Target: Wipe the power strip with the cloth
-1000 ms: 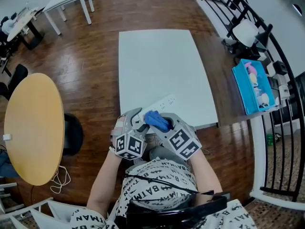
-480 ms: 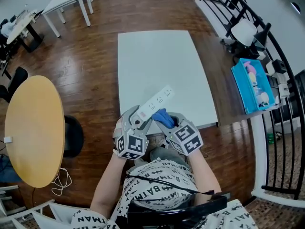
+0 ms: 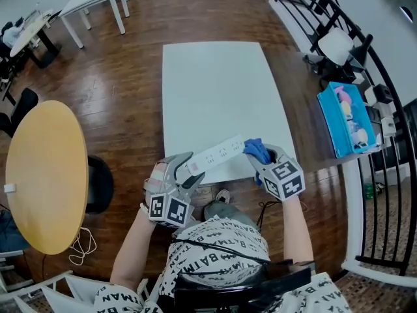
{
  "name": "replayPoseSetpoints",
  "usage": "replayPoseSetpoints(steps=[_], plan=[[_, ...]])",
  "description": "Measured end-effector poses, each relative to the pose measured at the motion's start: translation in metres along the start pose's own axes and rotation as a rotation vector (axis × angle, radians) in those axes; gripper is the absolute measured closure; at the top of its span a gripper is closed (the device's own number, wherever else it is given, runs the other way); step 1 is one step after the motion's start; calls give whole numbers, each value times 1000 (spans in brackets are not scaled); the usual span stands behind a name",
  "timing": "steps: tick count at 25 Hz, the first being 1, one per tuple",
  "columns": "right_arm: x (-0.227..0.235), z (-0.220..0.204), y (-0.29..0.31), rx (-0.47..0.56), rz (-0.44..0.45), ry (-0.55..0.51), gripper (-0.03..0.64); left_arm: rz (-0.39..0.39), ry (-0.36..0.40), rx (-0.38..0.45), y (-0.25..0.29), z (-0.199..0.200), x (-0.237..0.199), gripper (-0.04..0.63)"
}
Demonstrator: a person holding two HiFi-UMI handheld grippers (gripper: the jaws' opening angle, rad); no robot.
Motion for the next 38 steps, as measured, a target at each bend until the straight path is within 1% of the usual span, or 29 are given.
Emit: replayPoseSetpoints(steps=[2, 5, 11, 16, 19, 21, 23, 26, 29, 32, 35, 38], plan=[[5, 3, -4, 0, -8, -29, 482, -36, 48, 12, -3, 2, 2, 311], [3, 7, -7, -9, 30, -92, 482, -83, 127, 34, -8, 5, 7, 311], [-13, 9, -11, -106, 160, -401, 482, -161, 244, 40, -13, 6, 10, 311], [-18, 7, -12, -177, 239, -581, 482, -203, 331, 38, -14, 9, 16, 311], [-22, 3, -14, -235, 272, -699, 482, -220, 368, 33, -12, 10, 22, 311], [-26, 2, -13, -261, 293, -761, 482, -240, 405, 31, -13, 11, 28, 311], [-37, 6, -13, -253, 341, -780, 480, -262, 440, 35, -15, 13, 34, 311], [-59, 11, -14, -249, 423, -808, 482, -282, 469, 44, -13, 16, 40, 311], [-79, 18, -11, -256, 475, -873, 482, -308, 503, 50, -9, 19, 48, 311], [-103, 34, -6, -227, 522, -928, 482, -338, 539, 57, -6, 23, 55, 311], [-125, 53, -2, -176, 550, -975, 482, -354, 546, 64, -3, 26, 59, 311], [-130, 55, 1, -183, 571, -1007, 482, -347, 535, 59, -5, 23, 57, 311]])
Point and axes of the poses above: the fingertips, and each gripper's own axes: y forward along the fingers, x to its right, z out of its top, the point moved 3 cm from there along -y, backward along the fingers, and after that the axes turned 1 degree about -y, right-handed, at the moved point
